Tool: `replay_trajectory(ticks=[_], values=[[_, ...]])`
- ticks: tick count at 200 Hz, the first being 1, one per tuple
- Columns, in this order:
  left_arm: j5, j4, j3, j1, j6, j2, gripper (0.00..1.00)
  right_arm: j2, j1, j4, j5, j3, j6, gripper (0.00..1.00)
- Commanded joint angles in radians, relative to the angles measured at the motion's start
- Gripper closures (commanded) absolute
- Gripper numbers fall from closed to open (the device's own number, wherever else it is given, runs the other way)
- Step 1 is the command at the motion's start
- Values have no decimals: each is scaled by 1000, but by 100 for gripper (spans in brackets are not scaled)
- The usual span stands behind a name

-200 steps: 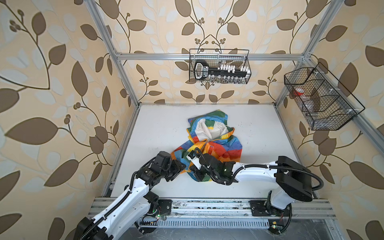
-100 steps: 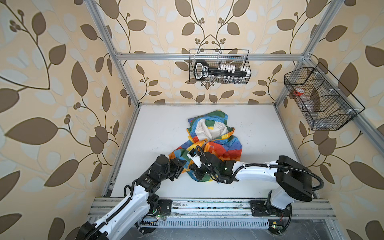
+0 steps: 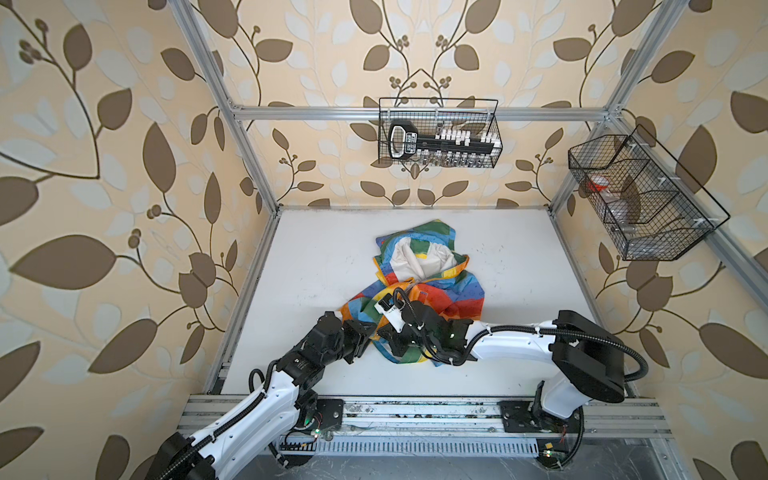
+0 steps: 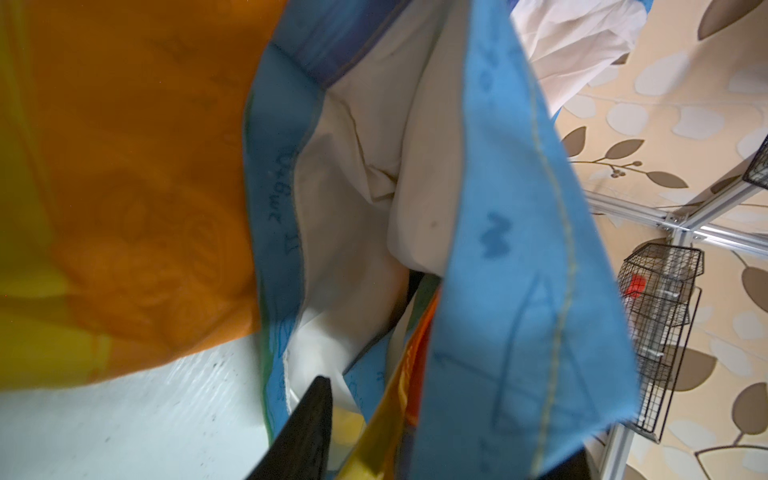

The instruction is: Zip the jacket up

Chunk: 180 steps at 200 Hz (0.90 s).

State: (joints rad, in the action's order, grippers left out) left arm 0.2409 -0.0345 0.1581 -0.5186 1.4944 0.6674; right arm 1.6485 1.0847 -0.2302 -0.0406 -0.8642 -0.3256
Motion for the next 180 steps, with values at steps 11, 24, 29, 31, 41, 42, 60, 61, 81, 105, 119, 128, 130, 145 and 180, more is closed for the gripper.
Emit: replay_trajectory(ticks=[11,24,29,31,41,42,60,61,81,105,119,128,130,145,180], values=[[-50,-41,-3,-10,18,-14,71,-25,-3,-17,-15,0,-3,100],[-52,-38,-4,-10,18,-15,74,-27,-4,-17,-16,2,-4,100],[-54,-36,-4,-11,16,-17,75,-26,-6,-18,-17,2,-3,100],[-53,-35,-4,-11,16,-17,76,-27,-6,-18,-16,2,-4,100],[-55,-33,-5,-10,15,-18,78,-27,-5,-17,-15,4,-4,100],[-55,-33,-4,-10,15,-18,79,-26,-5,-18,-15,5,-4,100],[-55,-30,-6,-10,15,-22,83,-30,-8,-18,-15,10,-3,100],[-55,-30,-6,-10,15,-23,84,-29,-8,-18,-16,10,-4,100],[-58,-24,-6,-10,12,-27,89,-33,-9,-20,-15,16,-5,100],[-61,-19,-6,-10,10,-29,93,-35,-11,-20,-15,18,-4,100],[-60,-19,-6,-10,9,-28,97,-35,-14,-20,-18,17,-5,100],[-58,-18,-5,-10,5,-26,100,-36,-14,-20,-16,18,-6,100],[-58,-18,-4,-10,3,-26,100,-36,-14,-20,-17,18,-5,100],[-57,0,10,-10,-19,-24,100,-34,-15,-15,-9,12,-10,100],[-5,-63,63,-11,-104,32,100,-27,-15,6,48,6,-10,100]])
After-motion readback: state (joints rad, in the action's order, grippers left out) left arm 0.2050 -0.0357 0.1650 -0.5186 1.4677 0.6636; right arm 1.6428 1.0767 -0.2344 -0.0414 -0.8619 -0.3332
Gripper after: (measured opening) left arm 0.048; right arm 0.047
